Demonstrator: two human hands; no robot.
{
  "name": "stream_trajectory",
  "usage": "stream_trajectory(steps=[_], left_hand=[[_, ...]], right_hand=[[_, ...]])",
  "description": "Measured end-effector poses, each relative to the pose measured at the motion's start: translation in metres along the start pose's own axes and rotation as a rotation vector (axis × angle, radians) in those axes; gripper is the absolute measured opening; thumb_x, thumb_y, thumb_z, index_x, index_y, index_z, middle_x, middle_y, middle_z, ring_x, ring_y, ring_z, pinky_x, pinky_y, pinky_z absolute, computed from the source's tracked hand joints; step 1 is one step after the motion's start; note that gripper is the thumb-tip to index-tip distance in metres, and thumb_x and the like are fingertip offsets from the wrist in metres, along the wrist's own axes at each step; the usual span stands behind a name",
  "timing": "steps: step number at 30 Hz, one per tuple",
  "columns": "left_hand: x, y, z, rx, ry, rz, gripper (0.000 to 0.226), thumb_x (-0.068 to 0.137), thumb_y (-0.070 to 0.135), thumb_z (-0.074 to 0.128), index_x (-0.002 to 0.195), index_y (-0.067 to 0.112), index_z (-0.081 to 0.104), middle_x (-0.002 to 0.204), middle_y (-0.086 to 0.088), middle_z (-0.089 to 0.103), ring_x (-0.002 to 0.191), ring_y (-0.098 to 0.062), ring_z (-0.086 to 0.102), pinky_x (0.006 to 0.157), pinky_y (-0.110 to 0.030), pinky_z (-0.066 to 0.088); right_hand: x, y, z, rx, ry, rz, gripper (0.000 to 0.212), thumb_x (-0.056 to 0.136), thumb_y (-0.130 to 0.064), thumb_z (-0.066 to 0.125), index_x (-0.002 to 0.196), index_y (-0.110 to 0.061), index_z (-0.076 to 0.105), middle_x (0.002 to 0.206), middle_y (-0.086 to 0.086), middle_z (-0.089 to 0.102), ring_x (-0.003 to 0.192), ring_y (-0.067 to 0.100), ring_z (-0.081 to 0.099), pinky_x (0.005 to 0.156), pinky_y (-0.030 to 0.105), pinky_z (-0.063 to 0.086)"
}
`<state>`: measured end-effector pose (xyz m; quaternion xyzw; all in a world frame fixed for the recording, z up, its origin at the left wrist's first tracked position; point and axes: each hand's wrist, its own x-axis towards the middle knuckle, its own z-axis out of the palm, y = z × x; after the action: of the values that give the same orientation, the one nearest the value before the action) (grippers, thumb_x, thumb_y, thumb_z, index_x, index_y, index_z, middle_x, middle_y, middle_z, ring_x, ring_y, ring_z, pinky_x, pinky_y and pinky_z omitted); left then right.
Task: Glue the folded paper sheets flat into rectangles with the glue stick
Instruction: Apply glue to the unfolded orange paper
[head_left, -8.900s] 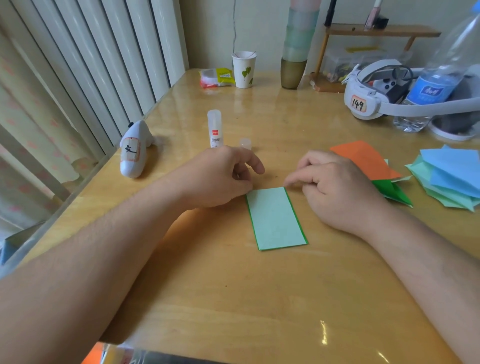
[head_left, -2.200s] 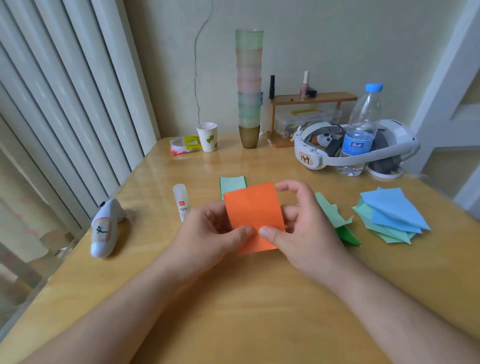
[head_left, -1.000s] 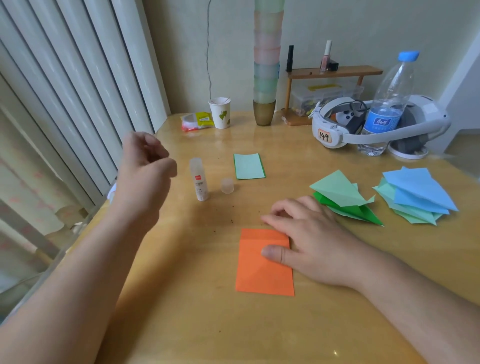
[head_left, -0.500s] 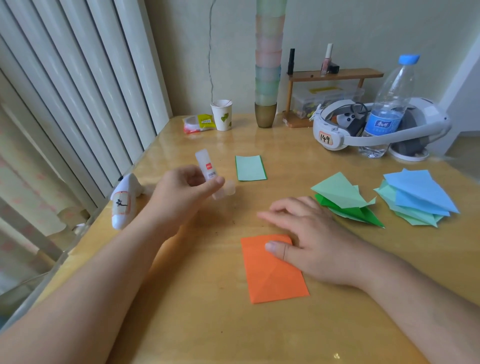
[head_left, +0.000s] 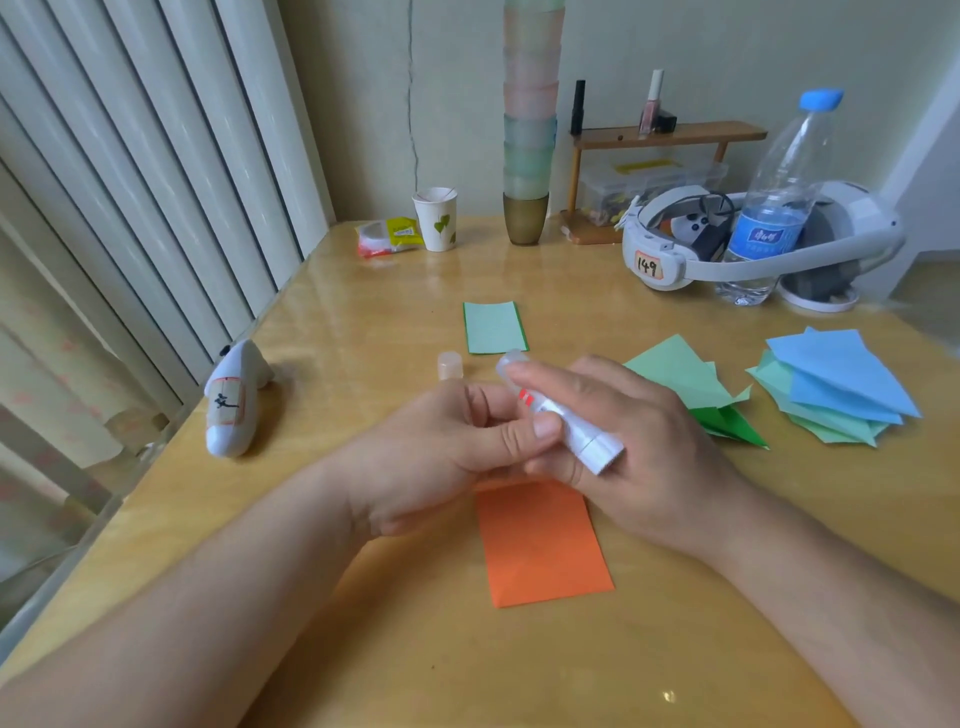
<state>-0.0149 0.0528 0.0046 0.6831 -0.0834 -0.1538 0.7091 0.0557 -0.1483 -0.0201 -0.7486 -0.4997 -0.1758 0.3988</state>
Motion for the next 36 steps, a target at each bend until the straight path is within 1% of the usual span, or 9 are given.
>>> stream_trajectory(steps=[3,6,9,11,16,21,28,32,36], left_hand=[[-0.007,0.011,-0.015,0.647,0.194,0.014,0.023,0.095,0.047,0.069,0.096,0.026,0.077,0.090,0.012,0.075,0.085,0.000,0.064,0.081,-0.019,0.047],[-0.010,0.008,-0.032,1.004,0.391,-0.050,0.023,0.083,0.055,0.079,0.082,0.034,0.070,0.077,0.025,0.064,0.076,0.004,0.056,0.066,-0.015,0.041],[-0.006,-0.001,-0.038,1.005,0.350,-0.143,0.038,0.076,0.060,0.084,0.079,0.028,0.063,0.072,0.016,0.060,0.067,-0.001,0.052,0.063,-0.023,0.043],[-0.003,-0.006,-0.040,1.076,0.309,-0.154,0.043,0.072,0.064,0.084,0.077,0.028,0.060,0.079,0.012,0.060,0.073,-0.003,0.051,0.065,-0.026,0.042],[0.000,-0.012,-0.039,1.169,0.277,-0.137,0.045,0.063,0.074,0.074,0.075,0.035,0.054,0.088,0.013,0.054,0.093,-0.009,0.047,0.083,-0.034,0.044],[0.002,-0.014,-0.041,1.188,0.273,-0.121,0.048,0.059,0.080,0.069,0.075,0.037,0.053,0.089,0.013,0.053,0.093,-0.011,0.046,0.092,-0.039,0.047],[0.003,-0.018,-0.045,1.206,0.275,-0.109,0.054,0.058,0.081,0.068,0.079,0.036,0.048,0.088,0.015,0.051,0.092,-0.012,0.044,0.091,-0.039,0.046],[0.001,-0.014,-0.048,1.206,0.213,-0.098,0.060,0.057,0.081,0.073,0.083,0.038,0.042,0.093,0.016,0.051,0.095,-0.012,0.046,0.092,-0.038,0.046],[-0.003,-0.014,-0.051,1.258,0.195,-0.159,0.063,0.059,0.084,0.073,0.091,0.040,0.041,0.103,0.016,0.042,0.105,-0.016,0.040,0.096,-0.033,0.041]], right_hand=[[0.001,-0.001,-0.007,0.092,0.122,0.163,0.056,0.095,-0.061,0.063,0.141,-0.029,0.061,0.126,-0.014,0.068,0.108,0.002,0.064,0.089,0.016,0.048],[0.003,0.000,-0.015,0.380,0.247,0.403,0.050,0.086,-0.071,0.066,0.124,-0.039,0.070,0.099,-0.024,0.072,0.090,-0.001,0.066,0.081,0.017,0.049],[0.004,0.005,-0.019,0.509,0.329,0.545,0.036,0.078,-0.058,0.074,0.099,-0.028,0.081,0.069,-0.002,0.063,0.064,0.011,0.053,0.061,0.030,0.046],[0.005,0.004,-0.018,0.577,0.335,0.602,0.035,0.073,-0.051,0.076,0.086,-0.018,0.080,0.067,0.017,0.055,0.058,0.013,0.045,0.053,0.026,0.039],[0.026,-0.009,-0.020,0.711,0.082,0.782,0.019,0.079,-0.035,0.079,0.078,-0.016,0.079,0.060,0.001,0.048,0.055,0.013,0.045,0.056,0.028,0.037],[0.054,-0.020,-0.003,0.658,-0.238,0.919,0.025,0.093,-0.031,0.060,0.072,-0.018,0.063,0.052,-0.001,0.043,0.056,0.021,0.053,0.060,0.033,0.043],[0.042,-0.006,0.031,0.398,-0.176,0.856,0.026,0.080,-0.039,0.067,0.065,-0.020,0.059,0.069,0.009,0.074,0.058,0.026,0.072,0.056,0.036,0.056],[0.039,-0.013,0.031,0.275,-0.168,0.778,0.050,0.079,-0.057,0.068,0.073,-0.009,0.057,0.064,0.009,0.071,0.051,0.023,0.067,0.053,0.036,0.054],[0.039,-0.016,0.032,0.208,-0.194,0.720,0.040,0.088,-0.051,0.072,0.071,-0.018,0.058,0.054,-0.010,0.059,0.050,0.010,0.051,0.057,0.033,0.043]])
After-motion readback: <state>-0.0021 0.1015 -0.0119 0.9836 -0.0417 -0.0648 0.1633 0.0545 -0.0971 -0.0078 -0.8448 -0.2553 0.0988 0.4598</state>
